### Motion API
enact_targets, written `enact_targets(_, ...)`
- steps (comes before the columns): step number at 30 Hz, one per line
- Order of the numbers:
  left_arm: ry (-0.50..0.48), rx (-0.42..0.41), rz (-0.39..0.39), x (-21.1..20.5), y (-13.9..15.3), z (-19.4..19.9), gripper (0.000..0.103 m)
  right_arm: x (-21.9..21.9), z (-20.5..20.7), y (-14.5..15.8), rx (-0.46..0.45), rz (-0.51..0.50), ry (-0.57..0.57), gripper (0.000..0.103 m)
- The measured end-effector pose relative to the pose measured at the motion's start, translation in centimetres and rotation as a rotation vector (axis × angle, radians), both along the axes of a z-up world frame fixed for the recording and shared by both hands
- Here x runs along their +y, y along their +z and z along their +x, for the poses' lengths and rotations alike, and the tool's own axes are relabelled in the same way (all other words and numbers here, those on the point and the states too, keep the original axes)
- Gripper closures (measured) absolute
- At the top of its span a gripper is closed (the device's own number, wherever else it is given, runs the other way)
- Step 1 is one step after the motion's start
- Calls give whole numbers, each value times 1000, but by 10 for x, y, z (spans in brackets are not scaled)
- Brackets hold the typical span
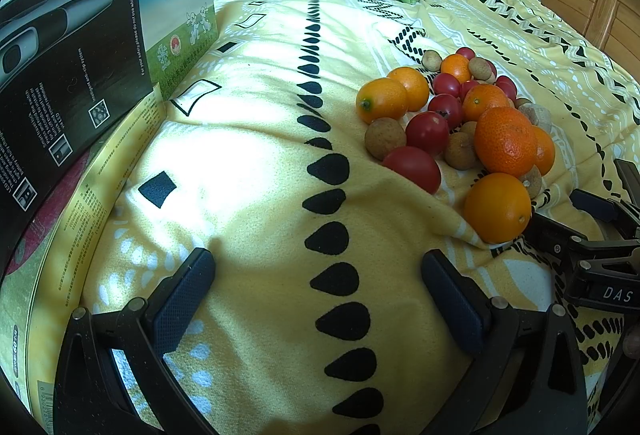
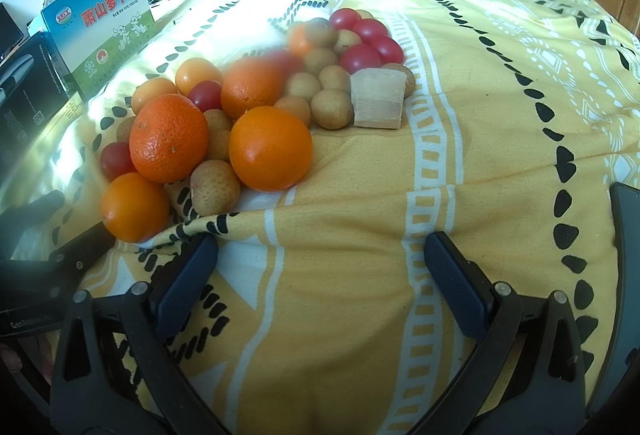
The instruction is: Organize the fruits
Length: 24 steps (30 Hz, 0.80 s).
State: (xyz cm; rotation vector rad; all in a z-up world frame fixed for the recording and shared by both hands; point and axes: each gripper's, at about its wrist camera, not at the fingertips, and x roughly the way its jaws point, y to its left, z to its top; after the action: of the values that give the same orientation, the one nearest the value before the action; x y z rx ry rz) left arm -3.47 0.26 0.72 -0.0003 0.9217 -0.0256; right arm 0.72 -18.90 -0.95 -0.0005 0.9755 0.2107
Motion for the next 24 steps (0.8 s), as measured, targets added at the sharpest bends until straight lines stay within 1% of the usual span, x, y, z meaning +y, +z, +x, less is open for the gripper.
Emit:
enact_targets(17,-1,1,0,0,0,0,0,0,0,0,0,0,0,0)
enact_targets(20,-1,12,0,1,1,2,0,0,0,0,0,0,0,0)
enact_targets(23,-29,26,-22,1,10,3,4,0,1,0,0,1,0,0)
enact_targets(24,-49,7,-31,0,18,0,5,1,1,0,0,1,0,0)
